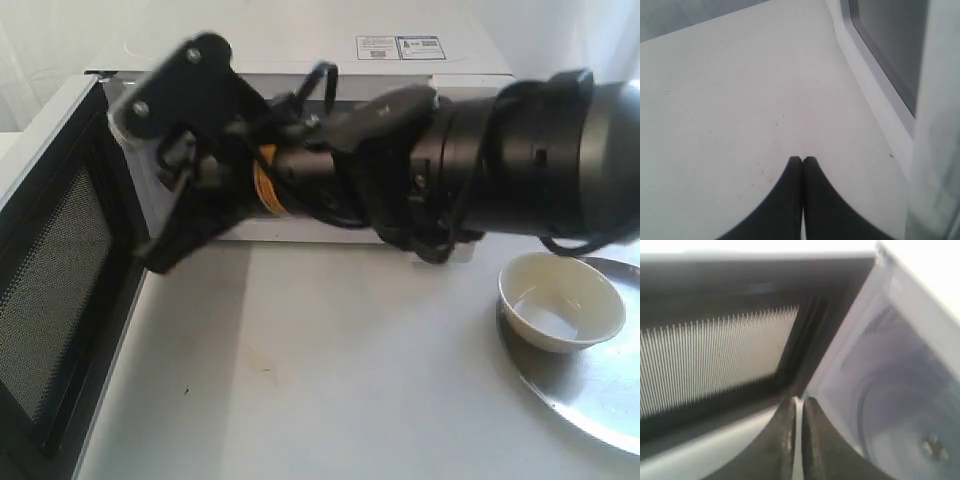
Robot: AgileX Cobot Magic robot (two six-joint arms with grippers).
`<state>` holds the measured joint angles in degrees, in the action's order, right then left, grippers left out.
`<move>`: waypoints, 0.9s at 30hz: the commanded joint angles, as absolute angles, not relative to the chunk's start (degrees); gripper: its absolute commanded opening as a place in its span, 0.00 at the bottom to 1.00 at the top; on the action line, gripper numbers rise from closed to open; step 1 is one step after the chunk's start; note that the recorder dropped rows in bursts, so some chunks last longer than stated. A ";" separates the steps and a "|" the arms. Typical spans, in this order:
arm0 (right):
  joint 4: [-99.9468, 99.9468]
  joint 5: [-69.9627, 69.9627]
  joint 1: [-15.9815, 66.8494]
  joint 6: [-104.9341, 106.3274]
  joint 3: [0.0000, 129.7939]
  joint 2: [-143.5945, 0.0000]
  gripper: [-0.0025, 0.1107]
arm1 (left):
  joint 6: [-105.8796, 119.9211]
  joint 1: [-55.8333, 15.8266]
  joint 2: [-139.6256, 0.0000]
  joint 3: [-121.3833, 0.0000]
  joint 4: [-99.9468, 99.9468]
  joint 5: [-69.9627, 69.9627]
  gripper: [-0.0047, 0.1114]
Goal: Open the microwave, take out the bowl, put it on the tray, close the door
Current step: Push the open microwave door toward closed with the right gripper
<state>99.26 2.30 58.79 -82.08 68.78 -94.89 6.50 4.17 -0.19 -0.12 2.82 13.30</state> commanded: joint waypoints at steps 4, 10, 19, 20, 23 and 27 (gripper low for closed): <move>99.95 6.67 65.70 -75.95 87.21 -102.45 0.02 | 6.23 3.94 0.00 0.00 2.55 13.31 0.04; 99.95 7.93 70.92 -71.71 101.54 -114.87 0.02 | 6.23 3.94 0.00 0.00 2.55 13.31 0.04; 99.95 0.67 72.73 -58.06 105.86 -122.40 0.02 | 6.23 3.94 0.00 0.00 2.55 13.31 0.04; 99.95 -1.39 72.71 -58.06 105.86 -122.17 0.02 | 6.23 3.94 0.00 0.00 2.55 13.31 0.04; 99.95 -9.32 72.71 -58.06 105.86 -121.77 0.02 | 6.23 3.94 0.00 0.00 2.55 13.31 0.04; 99.95 -22.54 73.08 -54.81 104.61 -120.89 0.02 | 6.23 3.94 0.00 0.00 2.55 13.31 0.04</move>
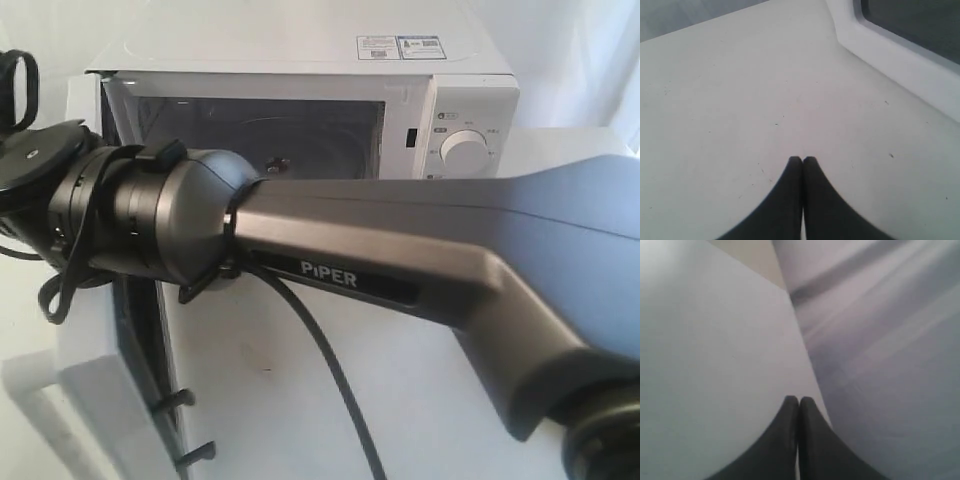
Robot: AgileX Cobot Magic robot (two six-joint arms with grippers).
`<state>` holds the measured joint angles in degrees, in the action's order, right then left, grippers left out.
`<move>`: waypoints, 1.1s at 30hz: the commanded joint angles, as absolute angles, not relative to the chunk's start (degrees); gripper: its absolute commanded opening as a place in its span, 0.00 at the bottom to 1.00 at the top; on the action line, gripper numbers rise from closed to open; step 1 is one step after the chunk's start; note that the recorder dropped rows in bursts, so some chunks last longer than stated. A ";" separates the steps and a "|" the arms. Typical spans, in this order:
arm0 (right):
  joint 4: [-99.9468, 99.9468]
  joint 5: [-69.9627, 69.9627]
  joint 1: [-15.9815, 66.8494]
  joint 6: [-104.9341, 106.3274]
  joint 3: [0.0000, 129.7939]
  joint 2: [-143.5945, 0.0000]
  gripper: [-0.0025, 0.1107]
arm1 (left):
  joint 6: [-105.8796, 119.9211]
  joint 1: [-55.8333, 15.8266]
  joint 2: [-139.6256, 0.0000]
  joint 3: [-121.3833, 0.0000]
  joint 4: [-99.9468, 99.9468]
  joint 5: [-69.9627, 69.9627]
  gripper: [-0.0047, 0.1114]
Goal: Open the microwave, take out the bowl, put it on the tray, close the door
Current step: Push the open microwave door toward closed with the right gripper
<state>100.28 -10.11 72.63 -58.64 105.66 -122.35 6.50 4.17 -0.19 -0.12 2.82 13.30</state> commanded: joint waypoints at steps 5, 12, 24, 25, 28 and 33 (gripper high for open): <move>85.02 -36.33 74.01 -36.83 100.92 -118.83 0.02 | 6.23 3.94 0.00 0.00 2.55 13.31 0.04; 74.88 -24.66 81.08 -28.09 91.53 -114.43 0.02 | 6.23 3.94 0.00 0.00 2.55 13.31 0.04; 84.52 -64.04 65.28 -37.82 79.78 -114.43 0.02 | 6.23 3.94 0.00 0.00 2.55 13.31 0.04; 84.50 -64.04 63.96 -38.56 79.65 -114.43 0.02 | 6.23 3.94 0.00 0.00 2.55 13.31 0.04; 84.72 -63.92 60.67 -40.11 79.19 -114.43 0.02 | 6.23 3.94 0.00 0.00 2.55 13.31 0.04; 85.90 -62.98 58.20 -41.26 79.19 -114.43 0.02 | 6.23 3.94 0.00 0.00 2.55 13.31 0.04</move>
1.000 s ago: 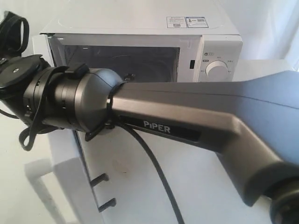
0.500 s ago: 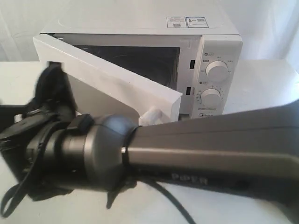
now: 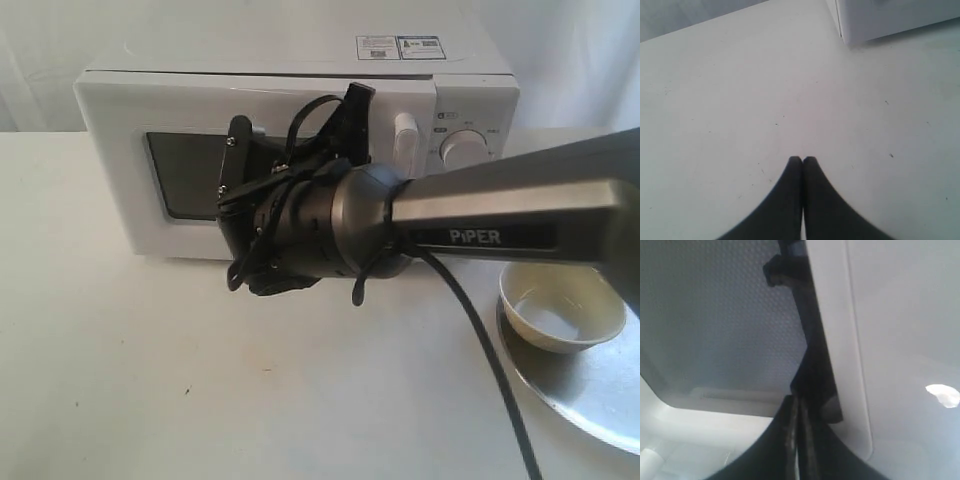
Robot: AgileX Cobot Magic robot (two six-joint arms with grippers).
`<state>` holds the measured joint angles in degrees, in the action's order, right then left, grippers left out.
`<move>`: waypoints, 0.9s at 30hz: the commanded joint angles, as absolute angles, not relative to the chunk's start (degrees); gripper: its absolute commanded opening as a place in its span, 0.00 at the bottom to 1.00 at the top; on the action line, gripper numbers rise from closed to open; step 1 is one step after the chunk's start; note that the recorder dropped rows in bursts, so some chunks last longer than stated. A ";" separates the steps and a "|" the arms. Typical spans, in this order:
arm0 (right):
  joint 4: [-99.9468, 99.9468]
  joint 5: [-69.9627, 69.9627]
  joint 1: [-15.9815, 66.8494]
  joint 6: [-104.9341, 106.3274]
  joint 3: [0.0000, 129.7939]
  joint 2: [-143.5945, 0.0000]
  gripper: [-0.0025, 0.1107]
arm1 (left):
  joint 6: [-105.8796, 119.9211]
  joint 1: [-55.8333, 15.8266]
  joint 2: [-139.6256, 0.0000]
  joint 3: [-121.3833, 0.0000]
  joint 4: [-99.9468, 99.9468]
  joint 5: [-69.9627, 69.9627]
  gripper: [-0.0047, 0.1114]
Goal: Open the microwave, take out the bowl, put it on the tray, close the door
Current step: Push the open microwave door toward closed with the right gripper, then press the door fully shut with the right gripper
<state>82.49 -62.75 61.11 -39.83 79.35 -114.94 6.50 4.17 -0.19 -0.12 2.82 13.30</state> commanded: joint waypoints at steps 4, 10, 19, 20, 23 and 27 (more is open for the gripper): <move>90.32 -62.84 57.07 -42.78 79.19 -114.43 0.02 | 6.23 3.94 0.00 0.00 2.55 13.31 0.04; 89.24 -63.09 57.00 -45.22 79.19 -114.43 0.02 | 6.23 3.94 0.00 0.00 2.55 13.31 0.04; 82.72 -63.51 66.92 -43.67 78.07 -111.60 0.02 | 6.23 3.94 0.00 0.00 2.55 13.31 0.04; 83.24 -63.51 68.61 -43.67 77.18 -110.65 0.02 | 6.23 3.94 0.00 0.00 2.55 13.31 0.04; 85.46 -64.51 72.66 -44.24 74.38 -107.19 0.02 | 6.23 3.94 0.00 0.00 2.55 13.31 0.04; 87.16 -69.60 76.70 -47.63 70.82 -102.13 0.02 | 6.23 3.94 0.00 0.00 2.55 13.31 0.04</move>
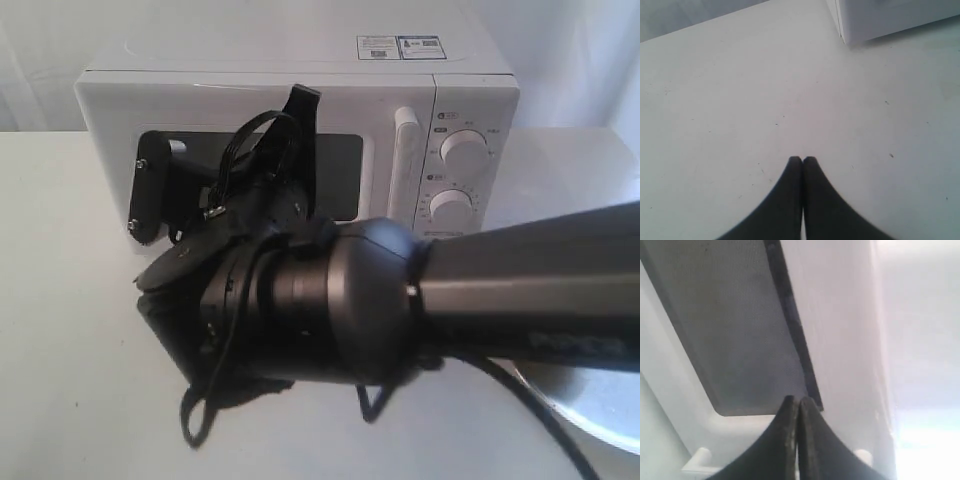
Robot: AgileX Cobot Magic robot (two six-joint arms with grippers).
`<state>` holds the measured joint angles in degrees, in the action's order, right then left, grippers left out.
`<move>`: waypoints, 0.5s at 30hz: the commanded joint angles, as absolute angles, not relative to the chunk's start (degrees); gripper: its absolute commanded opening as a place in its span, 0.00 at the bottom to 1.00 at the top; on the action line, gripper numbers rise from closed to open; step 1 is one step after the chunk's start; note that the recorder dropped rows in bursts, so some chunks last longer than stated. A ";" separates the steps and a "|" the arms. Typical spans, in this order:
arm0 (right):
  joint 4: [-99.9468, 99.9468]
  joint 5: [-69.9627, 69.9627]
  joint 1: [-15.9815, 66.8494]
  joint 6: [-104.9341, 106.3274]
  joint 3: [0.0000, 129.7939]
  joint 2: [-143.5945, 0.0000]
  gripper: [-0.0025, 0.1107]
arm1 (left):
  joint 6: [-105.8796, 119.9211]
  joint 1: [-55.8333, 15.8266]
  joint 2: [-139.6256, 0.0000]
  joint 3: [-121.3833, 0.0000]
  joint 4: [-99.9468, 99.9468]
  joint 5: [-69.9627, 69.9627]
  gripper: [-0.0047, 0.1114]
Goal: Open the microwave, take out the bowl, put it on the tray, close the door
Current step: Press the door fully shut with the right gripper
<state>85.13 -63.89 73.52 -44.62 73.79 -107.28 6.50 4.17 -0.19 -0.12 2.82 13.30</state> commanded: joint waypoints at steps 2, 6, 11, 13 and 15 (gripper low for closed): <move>86.91 -69.96 78.23 -47.84 68.87 -99.74 0.02 | 6.23 3.94 0.00 0.00 2.55 13.31 0.04; 82.42 -69.96 81.21 -47.97 64.82 -94.47 0.02 | 6.23 3.94 0.00 0.00 2.55 13.31 0.04; 74.49 -69.96 84.72 -46.29 59.18 -86.98 0.02 | 6.23 3.94 0.00 0.00 2.55 13.31 0.04; 72.65 -69.96 85.50 -46.29 56.51 -83.63 0.02 | 6.23 3.94 0.00 0.00 2.55 13.31 0.04; 69.55 -69.96 85.59 -46.29 54.58 -80.61 0.02 | 6.23 3.94 0.00 0.00 2.55 13.31 0.04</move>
